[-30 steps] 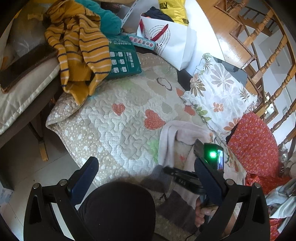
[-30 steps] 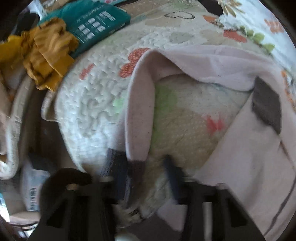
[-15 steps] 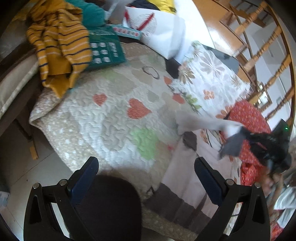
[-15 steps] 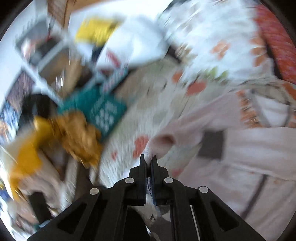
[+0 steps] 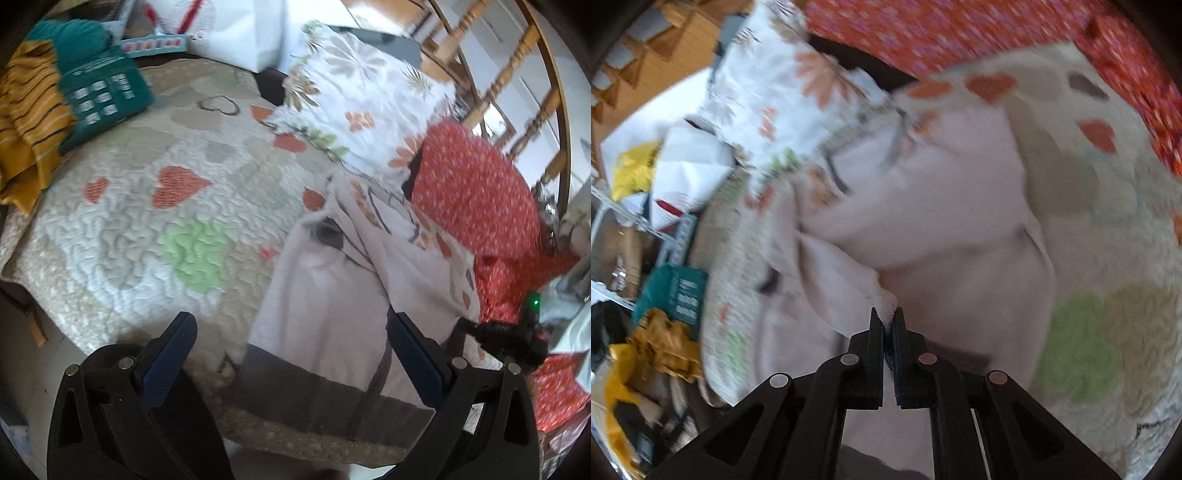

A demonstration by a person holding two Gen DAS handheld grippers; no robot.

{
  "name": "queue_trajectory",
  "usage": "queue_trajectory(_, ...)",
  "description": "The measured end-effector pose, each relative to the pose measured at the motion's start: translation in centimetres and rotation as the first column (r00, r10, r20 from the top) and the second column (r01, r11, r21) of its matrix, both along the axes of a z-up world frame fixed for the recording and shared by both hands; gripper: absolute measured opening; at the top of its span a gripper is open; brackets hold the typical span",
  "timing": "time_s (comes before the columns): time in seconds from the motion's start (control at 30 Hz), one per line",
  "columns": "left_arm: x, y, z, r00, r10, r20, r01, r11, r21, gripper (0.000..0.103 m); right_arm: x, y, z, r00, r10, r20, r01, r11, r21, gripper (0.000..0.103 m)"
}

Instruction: Fold small clothes

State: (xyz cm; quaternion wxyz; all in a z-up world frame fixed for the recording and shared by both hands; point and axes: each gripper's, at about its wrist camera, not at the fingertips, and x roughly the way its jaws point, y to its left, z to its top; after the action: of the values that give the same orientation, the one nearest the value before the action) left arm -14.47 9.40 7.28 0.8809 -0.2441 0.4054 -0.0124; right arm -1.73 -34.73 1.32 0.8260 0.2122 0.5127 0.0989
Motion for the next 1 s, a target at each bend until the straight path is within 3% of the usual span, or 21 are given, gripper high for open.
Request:
queue_trajectory(0.13,1.9,-1.9,-0.4,0.999,-0.038,-0.011,0.039,0.999,0.036,0.103,0.0,-1.5,-1.0,0.999,-0.036,0.0,0.036,0.998,-0.061,0.009)
queue_trajectory(0.23,3.9,-3.2,-0.9,0.998,-0.06,-0.004,0.06,0.997,0.052,0.103,0.0,-0.9,0.6,0.998,-0.03,0.062,0.035,0.996,-0.079,0.019)
queue_trajectory(0.27,4.4,-3.4,-1.0,0.998,-0.063,0.0,0.063,0.996,0.056,0.103,0.0,-0.5,1.0,0.996,-0.014,0.086,0.022,0.995,-0.094,0.027)
queue_trajectory(0.33,6.2,-3.9,-1.5,0.998,-0.055,0.009,0.054,0.997,0.061,0.103,0.0,1.6,2.0,0.99,0.046,0.134,-0.029,0.992,-0.126,0.033)
queue_trajectory(0.47,11.0,-2.9,-2.8,0.999,0.016,0.042,-0.018,0.999,0.04,0.103,0.9,7.2,1.7,0.967,0.213,0.14,-0.189,0.968,-0.165,0.044)
queue_trajectory(0.63,13.8,-0.8,-4.3,0.997,0.064,0.046,-0.065,0.997,0.039,0.103,3.1,15.4,-1.8,0.918,0.391,0.066,-0.349,0.874,-0.337,0.046)
queue_trajectory(0.73,13.5,0.1,-5.4,0.996,0.078,0.036,-0.082,0.991,0.108,0.103,3.1,17.4,-3.9,0.894,0.447,0.028,-0.388,0.804,-0.451,0.046)
queue_trajectory(0.83,13.8,0.7,-6.3,0.997,0.081,0.003,-0.081,0.992,0.099,0.103,3.1,17.6,-5.3,0.897,0.442,0.021,-0.356,0.748,-0.56,0.046)
queue_trajectory(0.9,14.1,0.9,-6.7,0.997,0.073,-0.017,-0.072,0.996,0.055,0.103,3.5,16.9,-5.4,0.911,0.411,0.041,-0.322,0.77,-0.55,0.044)
queue_trajectory(0.97,14.4,0.9,-7.1,0.997,0.069,-0.032,-0.068,0.998,0.009,0.103,4.3,16.0,-5.0,0.933,0.358,0.045,-0.293,0.824,-0.486,0.009)
queue_trajectory(1.0,14.4,0.9,-7.1,0.997,0.067,-0.036,-0.068,0.998,-0.015,0.103,4.6,15.6,-4.6,0.943,0.331,0.043,-0.279,0.854,-0.439,0.004)
